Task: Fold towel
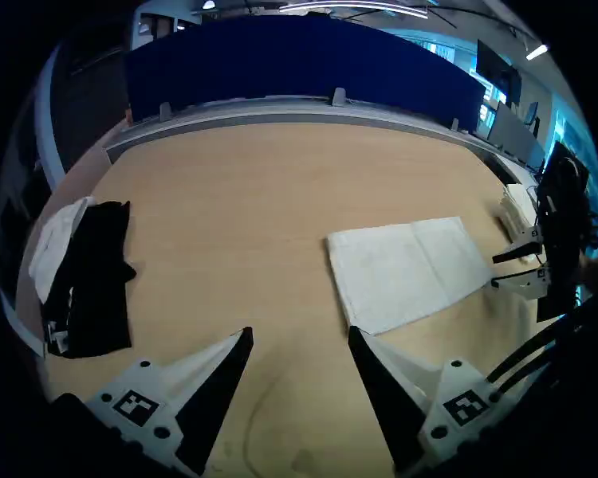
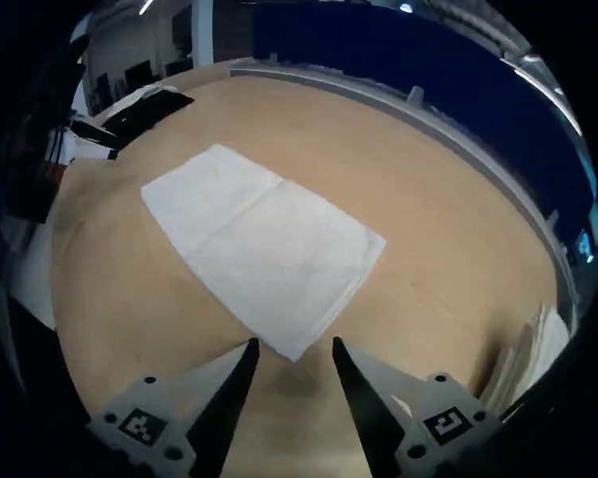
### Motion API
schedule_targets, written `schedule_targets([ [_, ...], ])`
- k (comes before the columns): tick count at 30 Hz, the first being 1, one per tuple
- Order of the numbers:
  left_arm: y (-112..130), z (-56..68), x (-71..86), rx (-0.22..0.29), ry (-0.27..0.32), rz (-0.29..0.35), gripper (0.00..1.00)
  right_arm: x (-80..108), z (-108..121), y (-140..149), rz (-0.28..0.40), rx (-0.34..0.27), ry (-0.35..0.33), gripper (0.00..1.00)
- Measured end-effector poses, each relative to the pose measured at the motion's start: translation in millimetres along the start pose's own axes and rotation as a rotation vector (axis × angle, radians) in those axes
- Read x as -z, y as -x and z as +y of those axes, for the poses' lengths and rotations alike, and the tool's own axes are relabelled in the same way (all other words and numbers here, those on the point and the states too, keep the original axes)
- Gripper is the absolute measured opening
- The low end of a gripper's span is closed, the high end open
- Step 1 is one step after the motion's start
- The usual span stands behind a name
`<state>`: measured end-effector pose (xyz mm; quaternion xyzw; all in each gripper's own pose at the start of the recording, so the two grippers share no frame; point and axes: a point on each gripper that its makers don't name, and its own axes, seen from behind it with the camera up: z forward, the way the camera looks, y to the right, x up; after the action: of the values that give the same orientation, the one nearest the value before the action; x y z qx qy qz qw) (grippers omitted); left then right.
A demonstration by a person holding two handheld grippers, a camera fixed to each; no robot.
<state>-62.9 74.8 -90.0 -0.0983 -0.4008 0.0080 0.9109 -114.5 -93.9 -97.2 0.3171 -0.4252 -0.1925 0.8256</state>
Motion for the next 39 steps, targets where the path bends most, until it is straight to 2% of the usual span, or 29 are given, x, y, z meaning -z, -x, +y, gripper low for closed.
schedule_targets([
  [12,2.7,-2.3,2.5,0.006,0.000,-0.001,0.89,-9.8,-2.4,8.8,-0.023,-0.001,-0.030,0.24],
  [14,3.1,-3.0,2.0,0.005,-0.001,-0.002,0.89,-10.1,-2.4,8.8,-0.022,-0.003,-0.029,0.13],
  [16,3.6,-3.6,1.6,0.004,-0.002,-0.003,0.89,-10.4,-1.9,8.3,-0.019,-0.004,-0.025,0.08],
  [27,5.1,-4.0,2.0,0.003,0.003,-0.007,0.89,-6.0,-0.4,-2.8,0.006,-0.014,-0.005,0.05],
  [33,6.6,-4.8,5.2,-0.002,0.004,-0.006,0.89,9.0,-2.0,-25.7,0.034,-0.001,-0.002,0.05],
  [39,8.8,-8.4,9.8,0.010,0.001,-0.001,0.89,25.3,-9.9,-61.6,0.080,0.037,-0.013,0.05],
])
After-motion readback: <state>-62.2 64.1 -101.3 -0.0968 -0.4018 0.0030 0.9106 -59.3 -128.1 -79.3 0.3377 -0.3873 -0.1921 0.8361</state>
